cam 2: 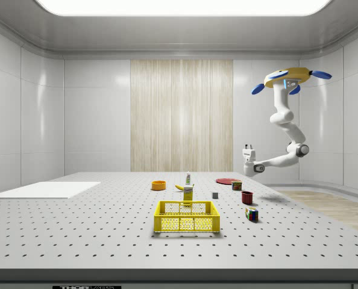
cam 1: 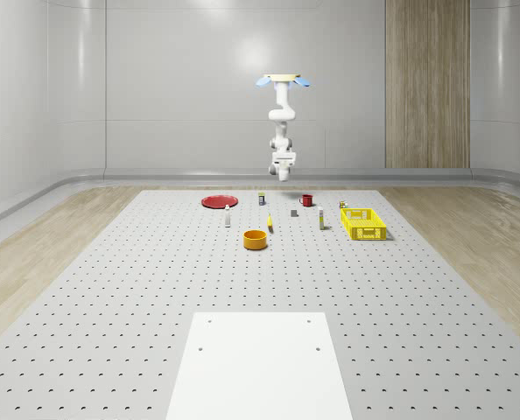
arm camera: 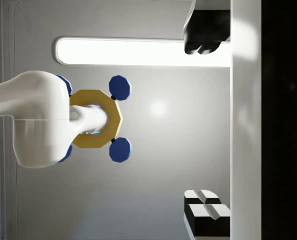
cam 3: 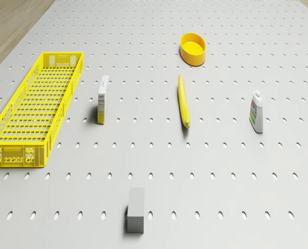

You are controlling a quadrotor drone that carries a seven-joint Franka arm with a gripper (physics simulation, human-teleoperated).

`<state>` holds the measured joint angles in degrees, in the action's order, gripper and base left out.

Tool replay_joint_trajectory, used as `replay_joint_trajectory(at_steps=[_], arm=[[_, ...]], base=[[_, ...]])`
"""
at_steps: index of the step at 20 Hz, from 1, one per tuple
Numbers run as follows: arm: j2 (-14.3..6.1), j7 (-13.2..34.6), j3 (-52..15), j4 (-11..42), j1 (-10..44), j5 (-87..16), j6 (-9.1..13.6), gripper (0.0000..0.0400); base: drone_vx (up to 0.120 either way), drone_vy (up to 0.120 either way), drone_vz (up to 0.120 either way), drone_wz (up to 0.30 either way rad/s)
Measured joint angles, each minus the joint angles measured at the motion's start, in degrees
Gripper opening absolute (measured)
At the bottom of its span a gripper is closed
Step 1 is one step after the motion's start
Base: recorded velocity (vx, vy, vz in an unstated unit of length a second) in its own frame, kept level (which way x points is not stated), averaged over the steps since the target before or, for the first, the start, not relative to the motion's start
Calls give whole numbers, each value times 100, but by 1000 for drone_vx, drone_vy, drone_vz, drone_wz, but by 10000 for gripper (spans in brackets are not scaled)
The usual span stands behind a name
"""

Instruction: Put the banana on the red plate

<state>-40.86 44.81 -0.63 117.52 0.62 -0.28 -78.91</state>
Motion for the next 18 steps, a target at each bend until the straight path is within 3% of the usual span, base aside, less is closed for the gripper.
replay_joint_trajectory(at_steps=[11, 18], arm=[[-35, 34, -188, 39, 59, -263, -49, 400], [-72, 127, -686, 122, 213, -963, -91, 400]], base=[[120, -120, 0, 0], [120, -120, 0, 0]])
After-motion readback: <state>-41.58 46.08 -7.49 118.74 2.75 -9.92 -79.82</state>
